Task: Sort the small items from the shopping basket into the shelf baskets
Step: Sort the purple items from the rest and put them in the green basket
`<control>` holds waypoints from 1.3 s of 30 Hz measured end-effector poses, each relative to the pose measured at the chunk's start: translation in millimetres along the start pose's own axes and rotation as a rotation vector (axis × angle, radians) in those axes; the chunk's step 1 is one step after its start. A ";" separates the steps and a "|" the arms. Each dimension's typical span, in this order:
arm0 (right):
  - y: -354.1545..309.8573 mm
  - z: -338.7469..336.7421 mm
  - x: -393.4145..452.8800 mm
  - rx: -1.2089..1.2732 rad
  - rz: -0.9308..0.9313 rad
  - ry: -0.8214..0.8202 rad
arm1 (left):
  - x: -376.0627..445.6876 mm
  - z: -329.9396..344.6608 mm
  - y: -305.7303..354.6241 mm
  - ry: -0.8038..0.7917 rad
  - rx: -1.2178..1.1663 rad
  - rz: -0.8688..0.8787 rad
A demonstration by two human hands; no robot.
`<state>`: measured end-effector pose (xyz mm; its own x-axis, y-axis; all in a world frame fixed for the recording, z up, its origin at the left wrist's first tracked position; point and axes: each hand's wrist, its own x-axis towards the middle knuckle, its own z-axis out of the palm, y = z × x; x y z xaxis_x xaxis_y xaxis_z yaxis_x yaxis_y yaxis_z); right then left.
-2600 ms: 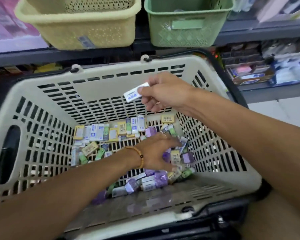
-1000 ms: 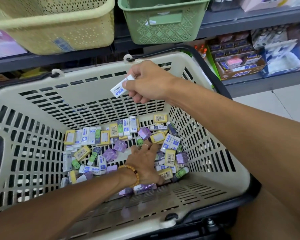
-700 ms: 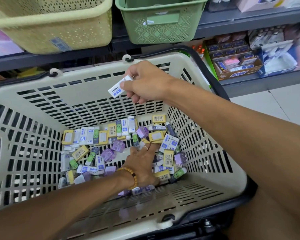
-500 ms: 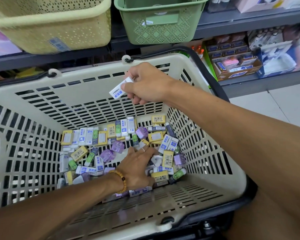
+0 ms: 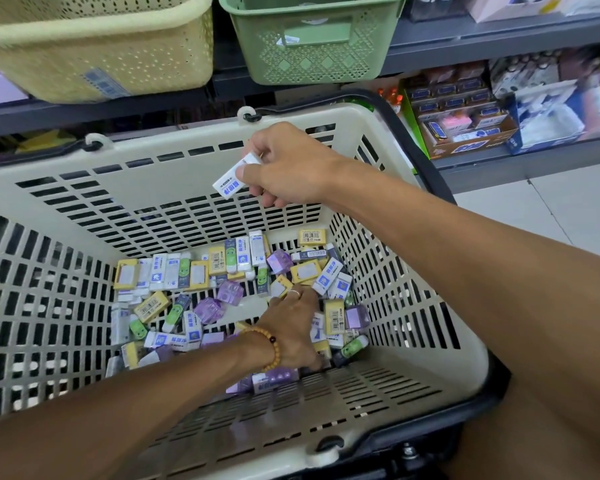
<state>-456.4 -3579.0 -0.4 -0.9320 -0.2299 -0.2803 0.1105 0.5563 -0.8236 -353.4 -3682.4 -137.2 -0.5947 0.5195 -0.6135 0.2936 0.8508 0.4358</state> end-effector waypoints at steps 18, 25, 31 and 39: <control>3.2 1.0 0.5 -0.031 -0.008 -0.007 | 11.4 -5.8 3.5 -0.175 0.088 0.036; 7.4 1.7 0.0 -0.052 0.000 -0.005 | 12.4 -13.8 0.9 -0.252 0.000 0.001; 7.6 2.0 -0.1 -0.056 0.006 0.006 | 3.1 -13.0 8.1 -0.210 0.054 0.074; 8.4 -0.7 -3.3 -0.085 0.006 -0.004 | 9.6 -28.7 -10.6 -0.299 -0.115 0.026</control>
<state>-452.6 -3573.0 -6.0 -0.9301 -0.2292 -0.2871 0.0862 0.6235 -0.7771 -383.7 -3688.6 -128.8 -0.3367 0.5556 -0.7602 0.2090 0.8313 0.5150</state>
